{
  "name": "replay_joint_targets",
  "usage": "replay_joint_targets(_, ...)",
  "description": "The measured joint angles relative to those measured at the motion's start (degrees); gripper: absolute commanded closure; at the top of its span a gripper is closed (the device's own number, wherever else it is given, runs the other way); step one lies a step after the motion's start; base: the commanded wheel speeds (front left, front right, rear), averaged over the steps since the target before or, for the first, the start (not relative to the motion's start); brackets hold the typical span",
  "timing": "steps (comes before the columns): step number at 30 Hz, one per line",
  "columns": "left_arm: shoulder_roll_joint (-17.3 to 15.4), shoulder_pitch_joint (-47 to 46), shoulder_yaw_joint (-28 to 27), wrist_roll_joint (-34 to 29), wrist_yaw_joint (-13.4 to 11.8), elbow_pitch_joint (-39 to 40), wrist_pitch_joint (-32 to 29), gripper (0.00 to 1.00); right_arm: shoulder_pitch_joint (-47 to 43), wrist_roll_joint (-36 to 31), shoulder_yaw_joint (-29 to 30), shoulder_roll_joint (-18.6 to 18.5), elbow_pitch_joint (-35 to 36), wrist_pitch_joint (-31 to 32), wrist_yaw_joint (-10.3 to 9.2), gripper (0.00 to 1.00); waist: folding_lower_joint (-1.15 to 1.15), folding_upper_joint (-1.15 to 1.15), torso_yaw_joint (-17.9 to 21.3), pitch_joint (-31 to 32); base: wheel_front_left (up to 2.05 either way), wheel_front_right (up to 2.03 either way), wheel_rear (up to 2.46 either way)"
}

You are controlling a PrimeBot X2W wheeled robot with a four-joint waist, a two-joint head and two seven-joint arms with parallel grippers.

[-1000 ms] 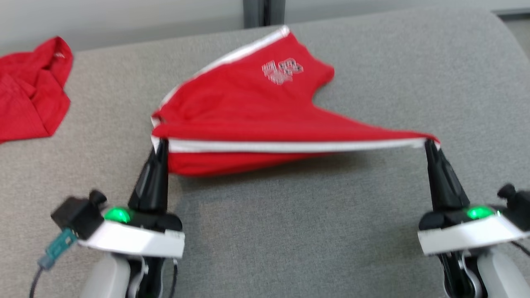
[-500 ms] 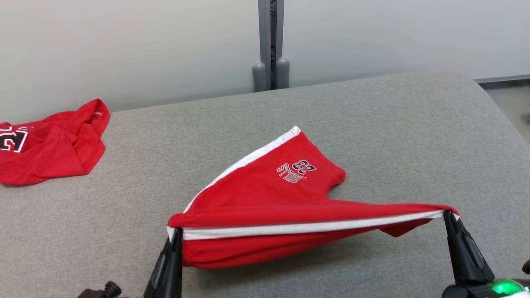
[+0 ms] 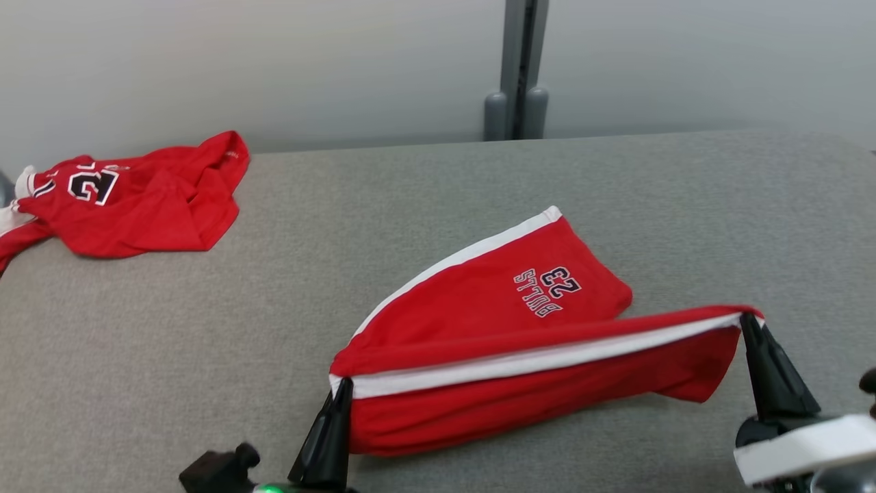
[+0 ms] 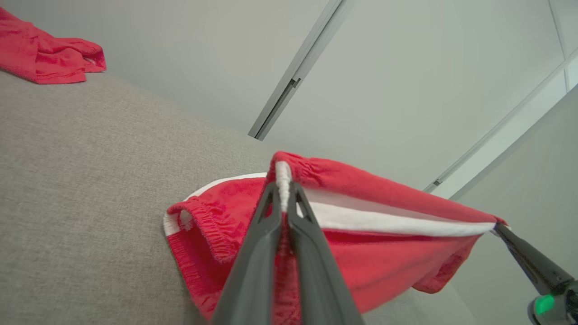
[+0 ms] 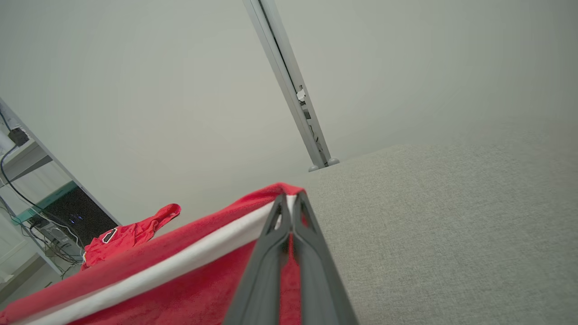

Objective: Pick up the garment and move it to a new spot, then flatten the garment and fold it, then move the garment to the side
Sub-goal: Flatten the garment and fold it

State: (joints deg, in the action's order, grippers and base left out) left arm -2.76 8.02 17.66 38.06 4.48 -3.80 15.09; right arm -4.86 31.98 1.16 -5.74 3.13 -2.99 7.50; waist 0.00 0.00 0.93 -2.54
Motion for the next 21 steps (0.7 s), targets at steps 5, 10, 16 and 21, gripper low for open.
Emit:
replay_joint_targets(5, 0.01, -6.64, 2.53, 2.11, -2.58, -6.23, 0.0, 1.0, 8.13, -0.41, -0.42, -2.22, -6.93, 1.1, 0.0, 1.0, 0.0, 0.0, -2.4, -2.12, 0.0, 0.0, 0.0)
replay_joint_targets(10, 0.13, -14.19, 5.11, 3.97, -5.45, -12.48, 0.0, 1.0, 17.73, -2.22, -2.19, -4.79, -15.57, 2.98, 0.01, 1.0, 0.0, 0.0, -4.46, -5.05, 0.0, 0.0, 0.0)
replay_joint_targets(16, 0.12, -20.98, 6.64, 5.59, -9.17, -16.9, 0.0, 1.0, 28.48, -3.14, -5.94, -6.99, -24.86, 4.59, 0.01, 1.0, 0.0, 0.0, -6.62, -8.79, 0.0, 0.0, 0.0)
replay_joint_targets(21, 0.15, -25.22, 9.29, 7.4, -11.38, -20.67, -0.01, 1.0, 37.7, -2.74, -9.57, -8.49, -34.51, 5.5, 0.02, 1.0, 0.0, 0.0, -8.15, -11.84, 0.0, 0.0, 0.0)
